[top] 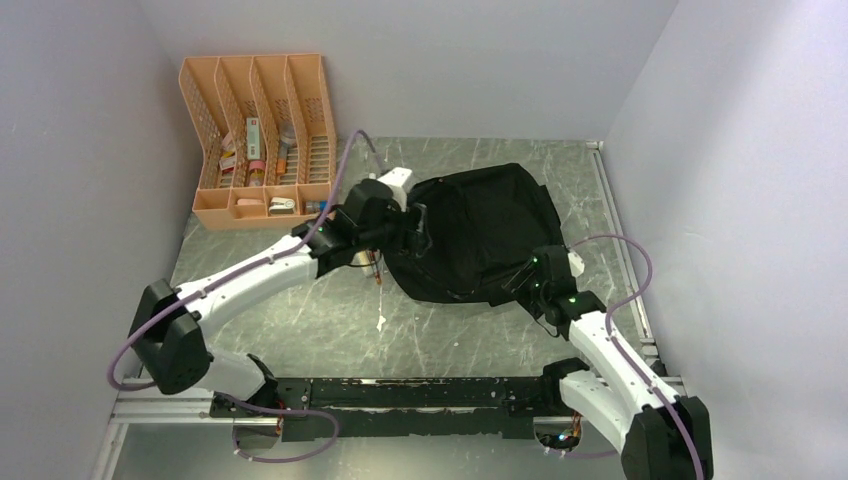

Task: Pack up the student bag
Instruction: Adjust the student bag at the center of the board, then zip the student bag at the center of the board.

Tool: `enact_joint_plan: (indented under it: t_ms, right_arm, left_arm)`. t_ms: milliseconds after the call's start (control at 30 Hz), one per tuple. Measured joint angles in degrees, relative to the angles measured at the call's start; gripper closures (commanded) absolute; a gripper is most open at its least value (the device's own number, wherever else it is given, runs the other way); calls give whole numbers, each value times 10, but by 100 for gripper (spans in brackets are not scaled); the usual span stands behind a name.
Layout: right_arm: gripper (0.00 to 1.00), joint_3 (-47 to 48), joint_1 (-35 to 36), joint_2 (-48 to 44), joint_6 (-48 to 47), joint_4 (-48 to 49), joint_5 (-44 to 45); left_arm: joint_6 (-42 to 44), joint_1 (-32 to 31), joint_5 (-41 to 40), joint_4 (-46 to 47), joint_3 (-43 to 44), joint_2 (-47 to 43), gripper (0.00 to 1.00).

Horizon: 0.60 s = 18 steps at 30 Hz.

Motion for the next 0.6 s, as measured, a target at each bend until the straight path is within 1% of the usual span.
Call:
enact_joint_plan:
  t_ms: [100,300,433,600]
  right_arm:
    - [46,-13,0,20,9,15,-3]
    - [52,-42,0,31,26,58,-10]
    - [53,-63,0,31,39,85,-14]
    - [53,-78,0,29,49,98,-14]
  left_arm:
    - [-7,-45,14,21,13,34,22]
    - [-11,-116,27,49,39,144,23]
    - [-12,-146,37,53,61,203,24]
    - [-19,-160,38,66,81,243,24]
